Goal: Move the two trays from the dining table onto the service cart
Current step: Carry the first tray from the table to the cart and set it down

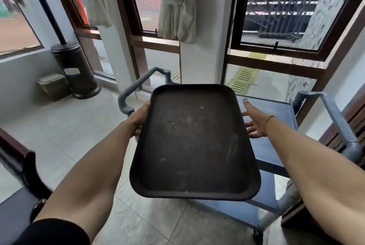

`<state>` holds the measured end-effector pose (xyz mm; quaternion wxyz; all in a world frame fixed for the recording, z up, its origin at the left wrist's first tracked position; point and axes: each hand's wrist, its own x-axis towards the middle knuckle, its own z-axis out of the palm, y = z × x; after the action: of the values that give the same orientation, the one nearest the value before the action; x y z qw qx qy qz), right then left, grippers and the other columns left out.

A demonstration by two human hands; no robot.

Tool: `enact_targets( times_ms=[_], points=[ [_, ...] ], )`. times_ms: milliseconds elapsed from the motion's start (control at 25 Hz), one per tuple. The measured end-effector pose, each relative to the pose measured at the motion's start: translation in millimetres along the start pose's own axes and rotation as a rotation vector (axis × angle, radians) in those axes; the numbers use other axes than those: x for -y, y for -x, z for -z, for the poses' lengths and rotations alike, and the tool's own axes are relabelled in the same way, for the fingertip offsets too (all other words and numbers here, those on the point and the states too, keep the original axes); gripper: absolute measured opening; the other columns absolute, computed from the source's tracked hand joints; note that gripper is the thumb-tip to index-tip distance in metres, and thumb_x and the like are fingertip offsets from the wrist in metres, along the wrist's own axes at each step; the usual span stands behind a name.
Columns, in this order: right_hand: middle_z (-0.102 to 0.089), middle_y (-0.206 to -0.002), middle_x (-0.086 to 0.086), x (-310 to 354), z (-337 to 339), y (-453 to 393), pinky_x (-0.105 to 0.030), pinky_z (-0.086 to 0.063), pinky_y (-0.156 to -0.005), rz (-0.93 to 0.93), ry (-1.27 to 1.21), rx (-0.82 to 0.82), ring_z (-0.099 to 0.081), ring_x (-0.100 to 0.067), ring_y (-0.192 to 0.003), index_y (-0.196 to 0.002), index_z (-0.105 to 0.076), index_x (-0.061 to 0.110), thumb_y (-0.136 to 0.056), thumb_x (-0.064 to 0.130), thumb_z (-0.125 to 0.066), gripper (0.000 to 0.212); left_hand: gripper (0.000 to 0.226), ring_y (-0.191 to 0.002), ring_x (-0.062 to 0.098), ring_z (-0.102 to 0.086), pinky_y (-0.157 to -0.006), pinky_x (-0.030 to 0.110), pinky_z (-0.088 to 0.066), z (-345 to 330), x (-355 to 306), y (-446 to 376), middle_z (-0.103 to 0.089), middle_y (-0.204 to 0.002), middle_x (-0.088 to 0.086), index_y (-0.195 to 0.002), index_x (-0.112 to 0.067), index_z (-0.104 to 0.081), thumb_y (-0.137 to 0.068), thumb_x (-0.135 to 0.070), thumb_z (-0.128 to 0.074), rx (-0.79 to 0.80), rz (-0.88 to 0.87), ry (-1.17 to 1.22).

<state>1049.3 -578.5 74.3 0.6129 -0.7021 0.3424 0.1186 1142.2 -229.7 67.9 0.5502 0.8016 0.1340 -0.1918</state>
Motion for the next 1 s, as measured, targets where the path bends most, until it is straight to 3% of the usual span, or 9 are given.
enact_targets(
  times_ms=[80, 200, 240, 360, 520, 640, 840, 1000],
  points=[
    [-0.058, -0.125, -0.017, 9.6, 3.3, -11.4, -0.040, -0.051, -0.080, 0.001, 0.021, -0.005, -0.060, -0.035, -0.105, -0.121, -0.053, 0.027, -0.082, 0.084, -0.026, 0.074, 0.068, -0.064, 0.018, -0.053, -0.054, 0.026, -0.043, -4.8, -8.1, -19.3, -0.054, -0.079, 0.003, -0.106, -0.016, -0.058, -0.090, -0.078, -0.034, -0.016, -0.013, 0.009],
    [-0.058, -0.123, -0.016, 23.9, 5.6, -30.0, -0.042, -0.052, -0.084, -0.003, 0.013, -0.011, -0.060, -0.035, -0.106, -0.122, -0.052, 0.030, -0.082, 0.084, -0.025, 0.072, 0.089, -0.092, 0.028, -0.065, -0.076, 0.033, -0.054, -8.2, -20.7, -48.0, -0.065, -0.104, 0.011, -0.126, -0.011, -0.061, -0.083, -0.085, -0.035, 0.011, -0.003, -0.037],
    [-0.058, -0.121, -0.016, 28.2, 5.2, -36.9, -0.043, -0.051, -0.086, -0.006, 0.006, -0.015, -0.059, -0.035, -0.105, -0.124, -0.052, 0.029, -0.082, 0.084, -0.026, 0.073, 0.093, -0.094, 0.029, -0.064, -0.077, 0.035, -0.052, -8.2, -24.6, -57.6, -0.065, -0.107, 0.012, -0.128, -0.011, -0.061, -0.081, -0.087, -0.034, 0.021, -0.001, -0.056],
    [-0.059, -0.110, -0.014, 40.1, -1.4, -58.0, -0.043, -0.051, -0.083, -0.004, -0.016, -0.034, -0.059, -0.033, -0.097, -0.123, -0.053, 0.027, -0.080, 0.085, -0.030, 0.075, 0.092, -0.090, 0.028, -0.063, -0.071, 0.033, -0.048, -8.5, -35.1, -89.4, -0.064, -0.100, 0.010, -0.126, -0.011, -0.061, -0.082, -0.086, -0.033, 0.063, -0.002, -0.064],
    [-0.058, -0.120, -0.013, 60.7, -24.0, -87.2, -0.040, -0.051, -0.080, -0.013, -0.057, -0.082, -0.059, -0.032, -0.102, -0.125, -0.055, 0.023, -0.078, 0.085, -0.034, 0.081, 0.078, -0.078, 0.022, -0.060, -0.063, 0.030, -0.044, 0.6, -53.2, -135.2, -0.064, -0.093, 0.009, -0.110, -0.013, -0.064, -0.089, -0.080, -0.030, 0.110, -0.015, -0.105],
    [-0.056, -0.125, -0.012, 78.7, -48.9, -107.3, -0.042, -0.051, -0.084, -0.037, -0.075, -0.119, -0.057, -0.034, -0.106, -0.127, -0.055, 0.021, -0.078, 0.086, -0.034, 0.084, 0.077, -0.079, 0.022, -0.060, -0.066, 0.032, -0.045, 18.4, -66.1, -175.0, -0.064, -0.096, 0.009, -0.115, -0.016, -0.063, -0.090, -0.079, -0.028, 0.152, -0.023, -0.171],
    [-0.060, -0.115, -0.013, 97.1, -92.5, -133.0, -0.038, -0.052, -0.076, -0.085, -0.127, -0.165, -0.060, -0.030, -0.096, -0.122, -0.058, 0.019, -0.078, 0.085, -0.035, 0.083, 0.072, -0.078, 0.021, -0.059, -0.063, 0.031, -0.044, 43.4, -79.9, -236.4, -0.064, -0.095, 0.006, -0.104, -0.017, -0.064, -0.091, -0.078, -0.027, 0.218, -0.017, -0.248],
    [-0.060, -0.099, -0.010, 99.8, -123.6, -145.9, -0.034, -0.053, -0.073, -0.148, -0.161, -0.211, -0.060, -0.023, -0.081, -0.110, -0.060, 0.018, -0.081, 0.083, -0.034, 0.077, 0.075, -0.078, 0.021, -0.059, -0.066, 0.032, -0.046, 51.8, -73.9, -282.2, -0.064, -0.095, 0.005, -0.111, -0.017, -0.065, -0.089, -0.080, -0.028, 0.280, 0.002, -0.291]
  ],
)
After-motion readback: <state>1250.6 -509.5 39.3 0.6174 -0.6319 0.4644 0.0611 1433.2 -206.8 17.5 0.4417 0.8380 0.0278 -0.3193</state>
